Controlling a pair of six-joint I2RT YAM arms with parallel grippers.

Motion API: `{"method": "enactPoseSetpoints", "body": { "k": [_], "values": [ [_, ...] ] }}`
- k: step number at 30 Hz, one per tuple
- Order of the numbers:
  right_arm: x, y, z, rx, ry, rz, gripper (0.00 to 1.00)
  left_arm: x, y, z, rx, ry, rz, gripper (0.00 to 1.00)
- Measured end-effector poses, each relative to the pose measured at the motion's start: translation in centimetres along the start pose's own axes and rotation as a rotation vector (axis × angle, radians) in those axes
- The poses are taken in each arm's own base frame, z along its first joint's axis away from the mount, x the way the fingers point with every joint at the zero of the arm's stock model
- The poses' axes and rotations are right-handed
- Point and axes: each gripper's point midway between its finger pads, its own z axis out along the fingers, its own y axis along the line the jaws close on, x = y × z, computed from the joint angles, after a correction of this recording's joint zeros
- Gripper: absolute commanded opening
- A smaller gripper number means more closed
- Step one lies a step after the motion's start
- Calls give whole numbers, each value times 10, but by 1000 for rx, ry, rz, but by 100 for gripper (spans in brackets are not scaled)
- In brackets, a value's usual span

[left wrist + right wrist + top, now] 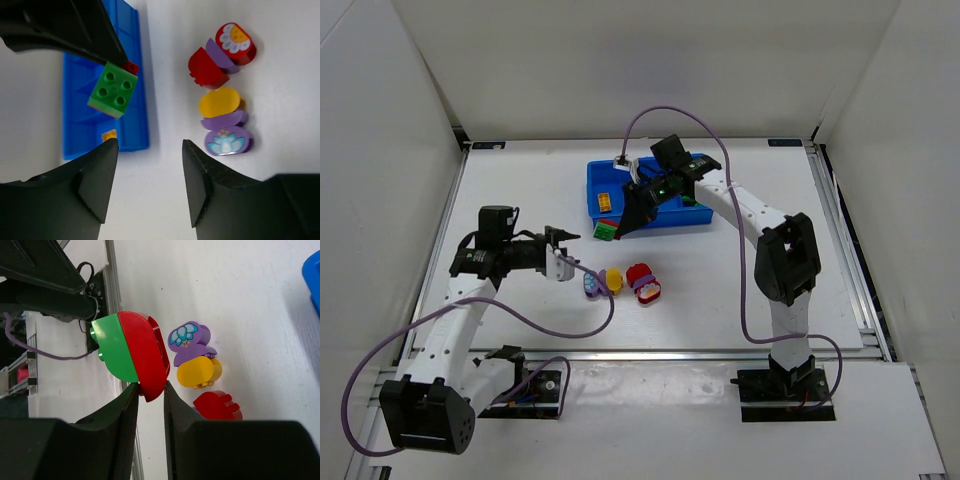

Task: Sort the legos into containers by color

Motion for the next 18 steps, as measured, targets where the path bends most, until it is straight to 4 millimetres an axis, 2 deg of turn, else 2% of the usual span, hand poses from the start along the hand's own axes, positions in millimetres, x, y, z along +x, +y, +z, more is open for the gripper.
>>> {"method": "enactPoseSetpoints", "body": {
  "k": [4,8,14,18],
  "values": [
    [5,4,-1,-19,14,7,5,-2,6,2,2,-11,173,66],
    [7,6,-1,-28,22,14,4,-3,7,4,6,-23,271,70],
    [9,10,1,-38,30,17,4,-7,9,10,17,-59,329,74],
    [2,15,5,-45,28,-8,4,-5,11,17,32,-76,329,74]
  ]
}}
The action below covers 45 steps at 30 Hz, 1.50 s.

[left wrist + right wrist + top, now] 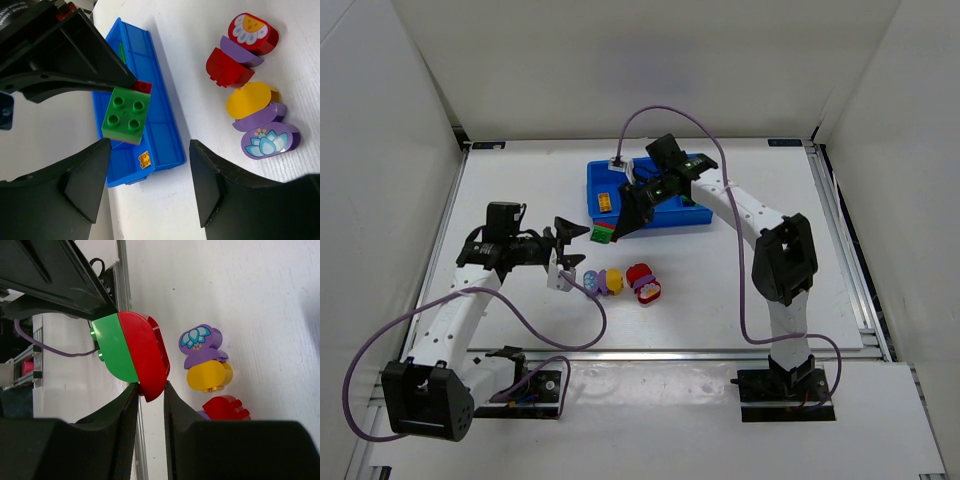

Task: Sort the legos into containers by color

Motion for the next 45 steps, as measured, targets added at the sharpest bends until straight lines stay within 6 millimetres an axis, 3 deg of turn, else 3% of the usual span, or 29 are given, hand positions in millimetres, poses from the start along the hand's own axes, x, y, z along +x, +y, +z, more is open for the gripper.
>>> {"method": "enactPoseSetpoints", "body": {
  "k": [5,13,19,27,33,45],
  "values": [
    [-6,5,7,-8,2,-27,4,3,10,3,2,-8,9,74],
    [1,1,18,-21,25,-10,4,3,16,6,-5,-20,39,73],
    [-1,1,22,-31,27,-6,4,3,17,6,-8,-21,50,62],
    [-6,5,21,-38,17,-18,3,4,17,8,-7,-32,49,60],
    [-9,7,21,-41,13,-19,3,3,16,11,-2,-39,46,51],
    [-11,5,22,-41,12,-4,3,2,14,13,9,-35,30,23]
  ]
}}
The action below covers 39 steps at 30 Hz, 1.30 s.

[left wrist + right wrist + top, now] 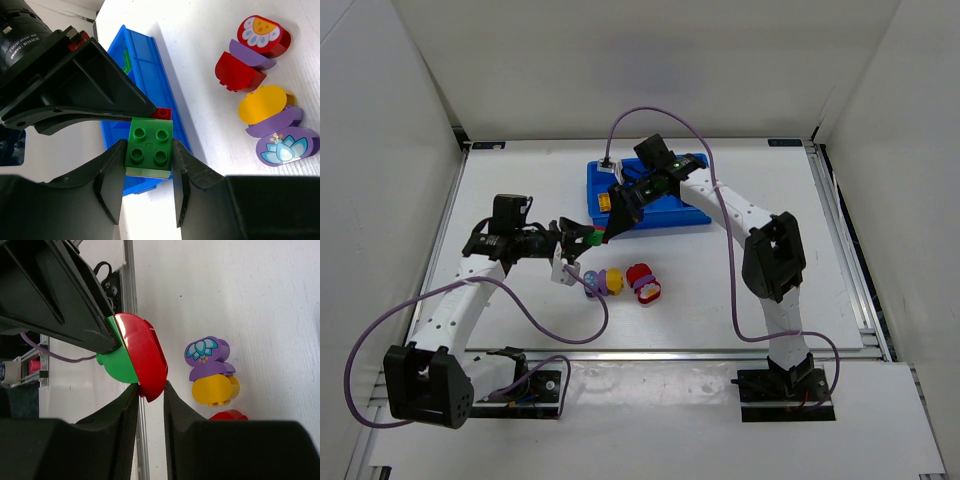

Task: Sort the legos into containers by color

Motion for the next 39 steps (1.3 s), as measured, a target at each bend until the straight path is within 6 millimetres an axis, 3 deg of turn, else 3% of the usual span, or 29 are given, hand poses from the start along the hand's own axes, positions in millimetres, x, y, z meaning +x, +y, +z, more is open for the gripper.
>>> {"method": "enactPoseSetpoints", "body": {
  "k": [8,20,29,30,31,34,37,39],
  "values": [
    [2,-1,1,-3,6,34,3,-6,-1,1,8,11,-24,16],
    [7,14,16,-55,31,70,3,-47,-13,6,29,-37,-81,13],
    [13,15,18,-68,45,72,4,-51,-16,6,32,-37,-126,11],
    [15,15,19,-72,48,74,8,-51,-18,6,35,-38,-134,11],
    [18,15,19,-74,52,79,25,-51,-20,7,38,-38,-145,11],
    [28,11,21,-58,67,86,53,-54,-25,8,49,-49,-181,11],
    [39,2,19,-2,79,87,67,-63,-24,6,42,-71,-203,11],
    [49,-12,15,57,88,97,71,-75,-17,2,15,-98,-190,10]
  ]
}}
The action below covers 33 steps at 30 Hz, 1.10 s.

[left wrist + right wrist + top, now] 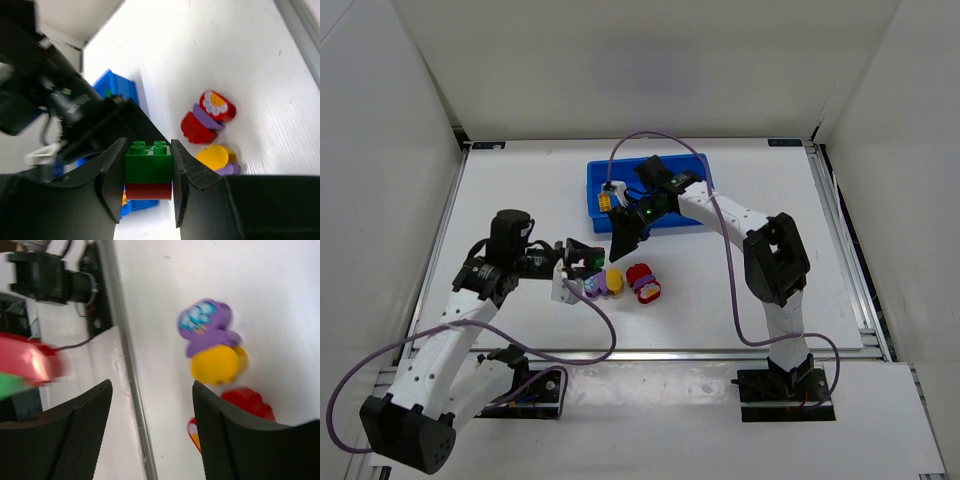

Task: Sort the legos into containers by color

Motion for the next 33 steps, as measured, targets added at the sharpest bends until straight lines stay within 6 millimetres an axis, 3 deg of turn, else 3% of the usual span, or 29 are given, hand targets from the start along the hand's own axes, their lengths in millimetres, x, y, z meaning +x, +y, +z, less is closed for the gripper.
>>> {"method": "enactPoseSetpoints", "body": {
  "k": [5,10,13,17,22,27,33],
  "values": [
    [16,-32,-14,102,-9,39,72,-26,7,-8,-43,-46,-22,10],
    [25,-39,-35,154,-72,11,72,-23,32,-11,-162,-23,-260,10],
    [20,-27,-48,170,-126,-57,72,-13,53,-13,-242,-10,-473,10],
    [-4,-8,-63,182,-215,-183,72,20,91,-25,-406,-8,-861,10],
    [-13,3,-71,192,-288,-265,73,58,109,-43,-567,-67,-1308,10],
    [-11,2,-69,300,-325,-325,72,90,122,-60,-733,-96,-1626,10],
    [-37,19,-47,512,-365,-601,71,99,144,-76,-860,-168,-1840,10]
  ]
}}
